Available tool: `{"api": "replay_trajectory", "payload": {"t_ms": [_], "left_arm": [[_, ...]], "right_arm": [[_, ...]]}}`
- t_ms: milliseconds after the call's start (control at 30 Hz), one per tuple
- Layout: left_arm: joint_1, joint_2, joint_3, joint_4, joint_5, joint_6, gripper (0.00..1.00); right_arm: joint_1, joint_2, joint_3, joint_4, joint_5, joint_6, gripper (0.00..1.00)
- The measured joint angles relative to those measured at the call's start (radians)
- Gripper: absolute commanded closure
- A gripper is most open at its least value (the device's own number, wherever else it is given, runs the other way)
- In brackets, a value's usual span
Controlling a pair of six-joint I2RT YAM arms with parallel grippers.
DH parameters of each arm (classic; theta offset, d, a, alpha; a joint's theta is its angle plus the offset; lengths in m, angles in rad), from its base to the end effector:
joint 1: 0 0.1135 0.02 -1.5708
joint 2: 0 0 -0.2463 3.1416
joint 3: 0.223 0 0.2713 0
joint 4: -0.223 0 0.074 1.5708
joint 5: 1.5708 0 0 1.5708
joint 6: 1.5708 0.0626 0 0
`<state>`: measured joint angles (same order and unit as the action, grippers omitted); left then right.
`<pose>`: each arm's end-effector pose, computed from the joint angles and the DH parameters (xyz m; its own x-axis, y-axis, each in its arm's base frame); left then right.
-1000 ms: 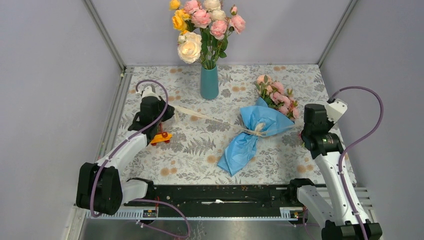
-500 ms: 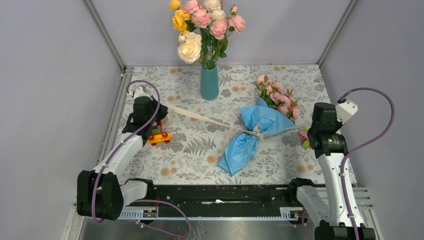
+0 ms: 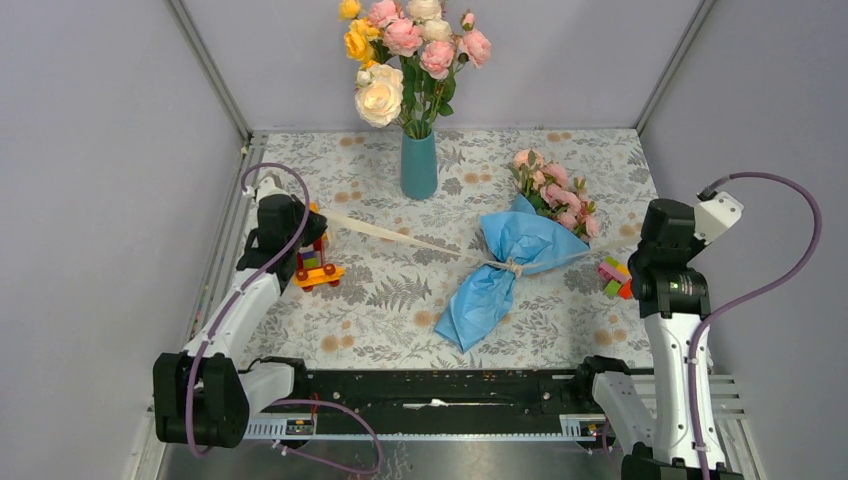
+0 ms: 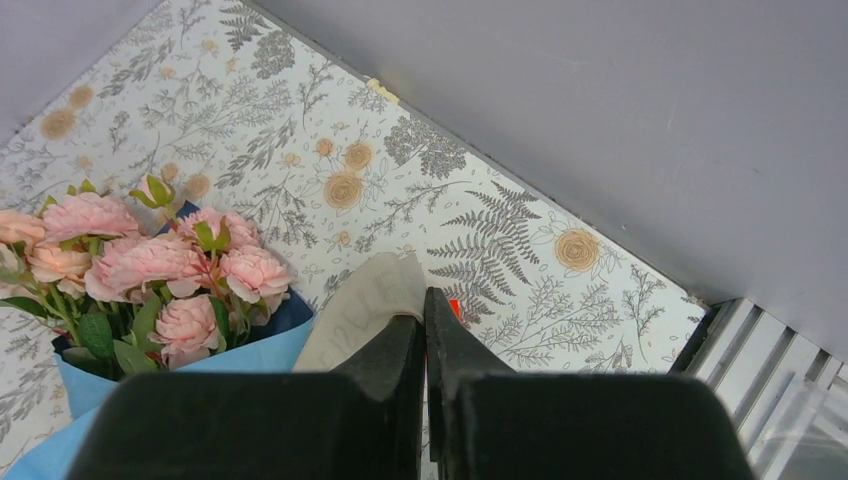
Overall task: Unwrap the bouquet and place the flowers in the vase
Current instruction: Untie the ribbon from the wrapping paper.
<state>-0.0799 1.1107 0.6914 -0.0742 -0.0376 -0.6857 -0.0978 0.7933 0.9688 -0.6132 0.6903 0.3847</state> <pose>0.2962 -0.0214 0.2166 -0.3951 -0.6032 -0.6929 -0.2628 0.7970 -0.5439 0.2031 -0.0600 0.3425 -0.1473 0.3052 -0.9408 0.7601 0.6435 0.0897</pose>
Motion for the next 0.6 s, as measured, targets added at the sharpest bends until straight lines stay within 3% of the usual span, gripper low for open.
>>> {"api": "replay_trajectory", "payload": {"t_ms": [600], "left_arm": [[0.053,-0.053,0.046,-0.095,0.012,0.013,1.0]], "right_arm": [[-0.003,-0.061,0.09,-0.034,0.006,-0.041,1.0]]}}
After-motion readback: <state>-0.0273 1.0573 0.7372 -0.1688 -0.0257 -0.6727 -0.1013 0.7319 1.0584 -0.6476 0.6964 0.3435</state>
